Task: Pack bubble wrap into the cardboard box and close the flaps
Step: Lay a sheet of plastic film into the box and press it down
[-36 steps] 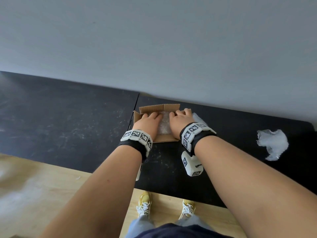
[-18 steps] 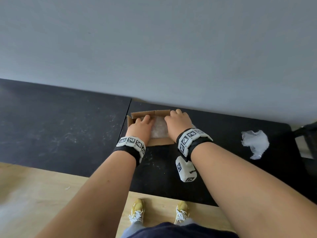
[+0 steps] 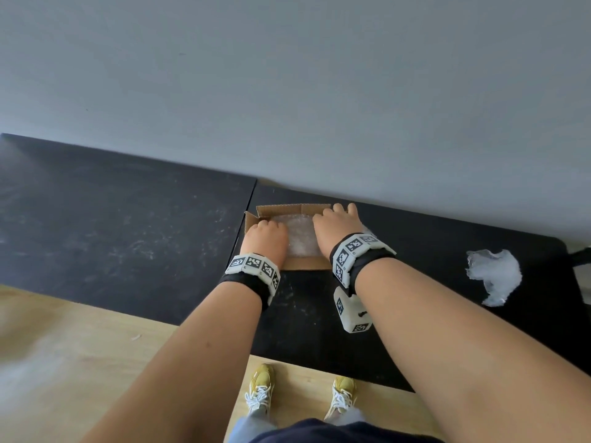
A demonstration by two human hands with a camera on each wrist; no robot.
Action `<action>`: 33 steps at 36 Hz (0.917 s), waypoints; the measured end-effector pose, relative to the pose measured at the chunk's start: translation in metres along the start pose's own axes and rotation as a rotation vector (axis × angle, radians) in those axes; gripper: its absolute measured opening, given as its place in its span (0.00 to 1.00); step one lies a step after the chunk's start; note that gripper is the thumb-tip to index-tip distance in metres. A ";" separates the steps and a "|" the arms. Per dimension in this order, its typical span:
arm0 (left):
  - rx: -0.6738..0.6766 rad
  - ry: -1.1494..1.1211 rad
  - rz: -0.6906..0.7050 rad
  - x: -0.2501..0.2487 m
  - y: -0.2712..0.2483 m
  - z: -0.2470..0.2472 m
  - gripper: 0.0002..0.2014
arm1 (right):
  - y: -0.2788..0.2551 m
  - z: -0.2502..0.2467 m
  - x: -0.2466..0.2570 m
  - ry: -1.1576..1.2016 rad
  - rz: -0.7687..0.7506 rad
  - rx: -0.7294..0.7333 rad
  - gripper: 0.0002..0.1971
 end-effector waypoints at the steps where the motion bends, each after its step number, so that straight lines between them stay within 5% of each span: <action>1: 0.000 -0.006 0.000 0.000 0.002 0.000 0.13 | 0.002 0.002 0.001 -0.012 0.011 0.008 0.15; 19: -0.017 -0.019 0.029 -0.002 0.011 0.001 0.12 | 0.016 0.018 0.009 -0.098 0.023 0.002 0.14; 33: 0.105 -0.149 -0.142 0.006 -0.007 -0.016 0.14 | -0.003 -0.003 0.013 0.499 0.269 0.090 0.20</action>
Point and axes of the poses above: each hand's wrist, its own y-axis towards the middle knuckle, its own z-axis out of the palm, x = y × z, the point moved 6 cm from there along y, towards the middle knuckle, and after that the axes turned 2 degrees about -z, right-handed, at the moved point
